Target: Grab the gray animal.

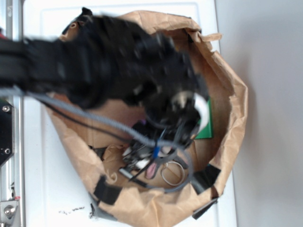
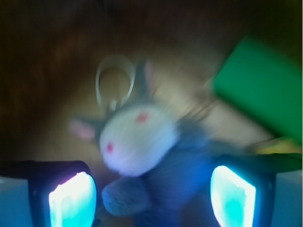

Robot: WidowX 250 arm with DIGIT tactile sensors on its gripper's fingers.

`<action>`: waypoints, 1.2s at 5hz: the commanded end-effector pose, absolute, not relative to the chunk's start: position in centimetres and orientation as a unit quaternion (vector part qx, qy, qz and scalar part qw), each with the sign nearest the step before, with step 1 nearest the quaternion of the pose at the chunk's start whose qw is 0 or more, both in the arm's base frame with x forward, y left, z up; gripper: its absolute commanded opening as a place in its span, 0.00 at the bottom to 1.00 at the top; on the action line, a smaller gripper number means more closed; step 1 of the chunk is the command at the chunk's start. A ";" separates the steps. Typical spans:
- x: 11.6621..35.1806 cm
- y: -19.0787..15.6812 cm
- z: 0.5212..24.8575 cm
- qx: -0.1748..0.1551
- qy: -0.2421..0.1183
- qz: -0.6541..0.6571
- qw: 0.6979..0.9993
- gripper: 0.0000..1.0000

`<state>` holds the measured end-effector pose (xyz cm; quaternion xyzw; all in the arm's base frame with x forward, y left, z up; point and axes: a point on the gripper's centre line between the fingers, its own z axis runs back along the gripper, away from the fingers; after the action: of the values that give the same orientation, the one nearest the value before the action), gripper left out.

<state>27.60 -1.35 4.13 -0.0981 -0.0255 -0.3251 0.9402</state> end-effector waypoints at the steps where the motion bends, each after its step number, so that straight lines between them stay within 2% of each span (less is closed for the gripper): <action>1: 28.3 -2.4 2.0 -0.050 -0.080 -0.291 0.952 0.00; 2: 28.5 -2.5 2.8 -0.054 -0.081 -0.285 0.953 0.00; 3: 27.8 -2.0 6.7 -0.084 -0.090 -0.272 0.955 0.00; 4: 27.0 -0.6 11.6 -0.124 -0.079 -0.250 0.957 0.00; 5: 26.2 1.6 16.2 -0.138 -0.077 -0.210 0.965 0.00; 6: 24.8 1.9 17.7 -0.091 -0.095 -0.156 0.979 0.00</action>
<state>24.77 2.46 16.34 -0.1022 -0.0724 -0.1556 0.9799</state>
